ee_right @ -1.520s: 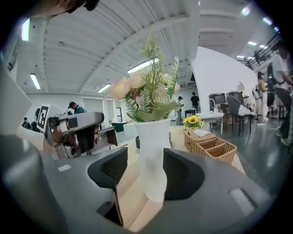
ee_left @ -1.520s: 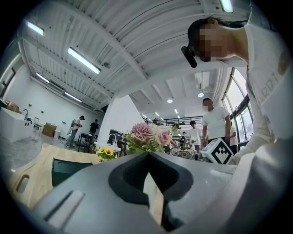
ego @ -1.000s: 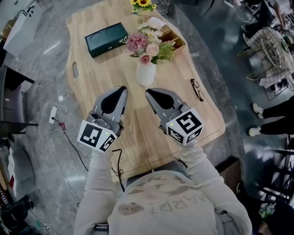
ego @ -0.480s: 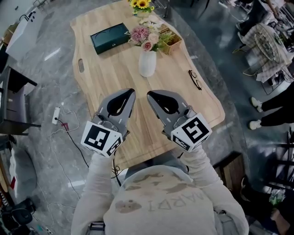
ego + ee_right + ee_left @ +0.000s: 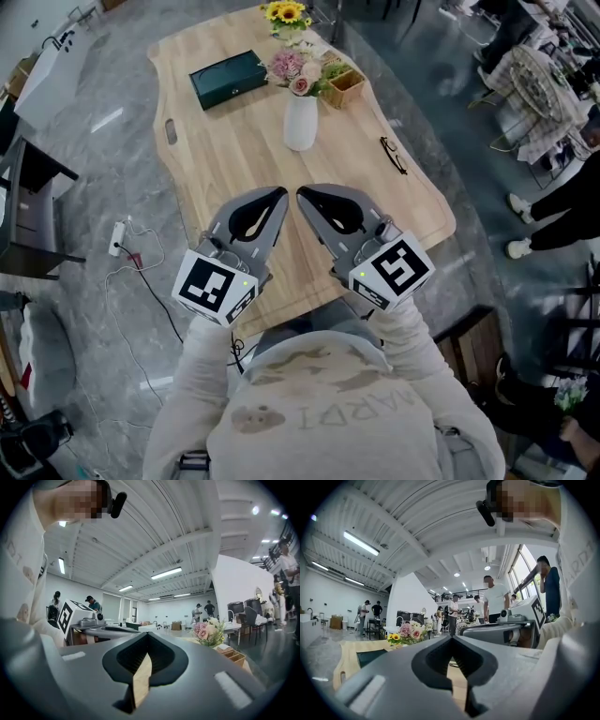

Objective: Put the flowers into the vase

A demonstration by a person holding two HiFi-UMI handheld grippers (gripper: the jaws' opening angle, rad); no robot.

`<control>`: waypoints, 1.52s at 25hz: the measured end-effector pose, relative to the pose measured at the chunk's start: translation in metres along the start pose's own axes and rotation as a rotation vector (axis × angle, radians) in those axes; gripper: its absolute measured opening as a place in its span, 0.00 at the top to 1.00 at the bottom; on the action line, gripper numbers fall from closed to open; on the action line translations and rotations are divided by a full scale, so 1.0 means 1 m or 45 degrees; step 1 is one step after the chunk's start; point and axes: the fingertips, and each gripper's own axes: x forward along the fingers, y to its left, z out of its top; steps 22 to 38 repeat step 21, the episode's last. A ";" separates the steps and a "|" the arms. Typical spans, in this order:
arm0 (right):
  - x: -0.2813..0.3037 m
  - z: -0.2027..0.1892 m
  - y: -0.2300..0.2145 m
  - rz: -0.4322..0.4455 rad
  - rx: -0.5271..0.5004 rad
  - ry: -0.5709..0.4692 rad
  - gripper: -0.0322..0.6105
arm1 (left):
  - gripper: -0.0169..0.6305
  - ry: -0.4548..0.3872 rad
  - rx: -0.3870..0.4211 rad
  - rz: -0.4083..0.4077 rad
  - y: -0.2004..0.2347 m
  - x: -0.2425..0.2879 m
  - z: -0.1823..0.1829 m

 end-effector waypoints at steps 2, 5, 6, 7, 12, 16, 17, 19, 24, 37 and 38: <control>-0.001 0.000 0.005 0.000 0.002 0.004 0.91 | 0.97 -0.003 0.002 -0.001 -0.003 -0.005 0.000; -0.002 0.001 0.011 0.002 0.013 0.004 0.91 | 0.97 -0.003 0.002 -0.002 -0.005 -0.011 0.002; -0.002 0.001 0.012 0.002 0.015 0.002 0.91 | 0.97 -0.006 0.001 -0.003 -0.005 -0.013 0.003; -0.003 0.001 0.014 0.002 0.016 0.002 0.91 | 0.97 -0.011 -0.001 -0.002 -0.005 -0.014 0.004; -0.002 0.002 0.023 0.014 0.011 0.007 0.91 | 0.97 -0.038 -0.026 0.007 -0.004 -0.021 0.007; -0.001 0.004 0.029 0.019 0.010 0.004 0.92 | 0.97 -0.038 -0.018 0.003 -0.006 -0.026 0.008; -0.001 0.004 0.031 0.020 0.011 0.003 0.92 | 0.97 -0.039 -0.015 0.004 -0.006 -0.027 0.008; 0.000 0.005 0.033 0.024 0.015 0.001 0.91 | 0.97 -0.041 -0.013 0.008 -0.006 -0.029 0.009; 0.001 0.005 0.035 0.029 0.018 0.000 0.91 | 0.97 -0.044 -0.015 0.014 -0.006 -0.031 0.010; 0.001 0.005 0.035 0.029 0.018 0.000 0.91 | 0.97 -0.044 -0.015 0.014 -0.006 -0.031 0.010; 0.001 0.005 0.035 0.029 0.018 0.000 0.91 | 0.97 -0.044 -0.015 0.014 -0.006 -0.031 0.010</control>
